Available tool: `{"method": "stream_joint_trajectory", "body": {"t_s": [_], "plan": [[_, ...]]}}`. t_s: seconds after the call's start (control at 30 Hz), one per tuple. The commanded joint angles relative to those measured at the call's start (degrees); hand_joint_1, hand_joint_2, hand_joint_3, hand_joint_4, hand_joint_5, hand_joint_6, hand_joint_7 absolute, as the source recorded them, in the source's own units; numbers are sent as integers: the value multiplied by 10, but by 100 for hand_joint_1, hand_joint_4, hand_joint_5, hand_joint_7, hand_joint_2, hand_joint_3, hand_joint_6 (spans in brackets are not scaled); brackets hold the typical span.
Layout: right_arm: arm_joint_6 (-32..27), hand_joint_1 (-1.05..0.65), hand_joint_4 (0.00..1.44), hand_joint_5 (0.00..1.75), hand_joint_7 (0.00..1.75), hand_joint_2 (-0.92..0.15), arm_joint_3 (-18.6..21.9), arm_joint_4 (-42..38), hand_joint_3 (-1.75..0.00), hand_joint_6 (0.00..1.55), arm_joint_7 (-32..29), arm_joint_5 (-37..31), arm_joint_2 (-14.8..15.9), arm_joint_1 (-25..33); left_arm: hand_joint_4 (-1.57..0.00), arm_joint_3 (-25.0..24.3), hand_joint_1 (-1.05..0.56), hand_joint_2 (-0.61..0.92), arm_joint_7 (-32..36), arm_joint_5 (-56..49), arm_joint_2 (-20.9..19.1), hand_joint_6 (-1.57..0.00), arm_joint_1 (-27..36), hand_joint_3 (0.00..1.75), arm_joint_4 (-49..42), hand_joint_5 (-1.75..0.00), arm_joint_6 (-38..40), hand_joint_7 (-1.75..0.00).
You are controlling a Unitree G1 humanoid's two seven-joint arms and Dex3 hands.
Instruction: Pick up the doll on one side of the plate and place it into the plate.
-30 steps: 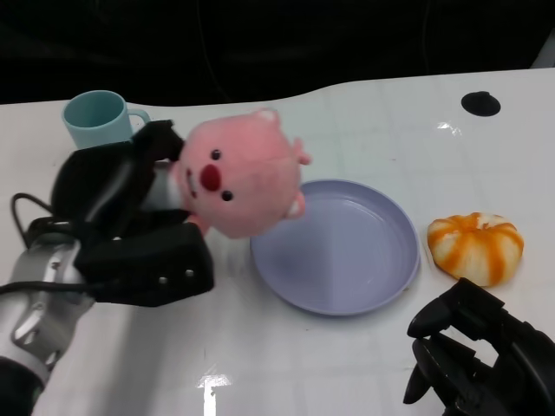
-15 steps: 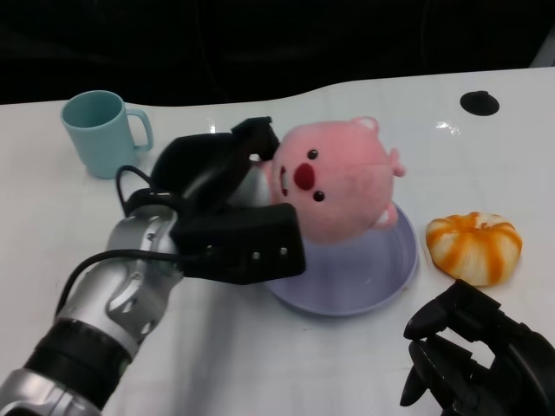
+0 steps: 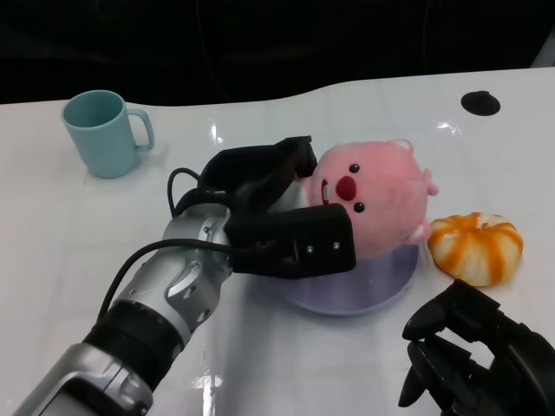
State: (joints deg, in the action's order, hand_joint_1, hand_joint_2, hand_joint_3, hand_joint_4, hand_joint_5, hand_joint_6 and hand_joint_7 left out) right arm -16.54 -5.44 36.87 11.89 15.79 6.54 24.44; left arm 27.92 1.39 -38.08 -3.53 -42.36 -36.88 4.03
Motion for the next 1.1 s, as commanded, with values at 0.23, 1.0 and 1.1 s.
{"method": "stream_joint_trajectory", "body": {"t_s": [0.23,1.0,1.1], "plan": [[3,-33,54,175,165,-90,1,5,-65,41,2,4,5,4,-57,3,-31,85,-54,15,-12,-79,-12,26,3,-149,-16,-19],[15,-33,54,175,164,-90,2,-6,-65,42,4,-6,6,2,0,19,-102,92,-167,-17,-113,0,34,50,193,0,-32,0],[17,-33,54,175,164,-90,2,-7,-65,42,4,-8,6,2,0,5,-102,92,-177,-8,-128,0,51,50,229,0,-34,0]]}}
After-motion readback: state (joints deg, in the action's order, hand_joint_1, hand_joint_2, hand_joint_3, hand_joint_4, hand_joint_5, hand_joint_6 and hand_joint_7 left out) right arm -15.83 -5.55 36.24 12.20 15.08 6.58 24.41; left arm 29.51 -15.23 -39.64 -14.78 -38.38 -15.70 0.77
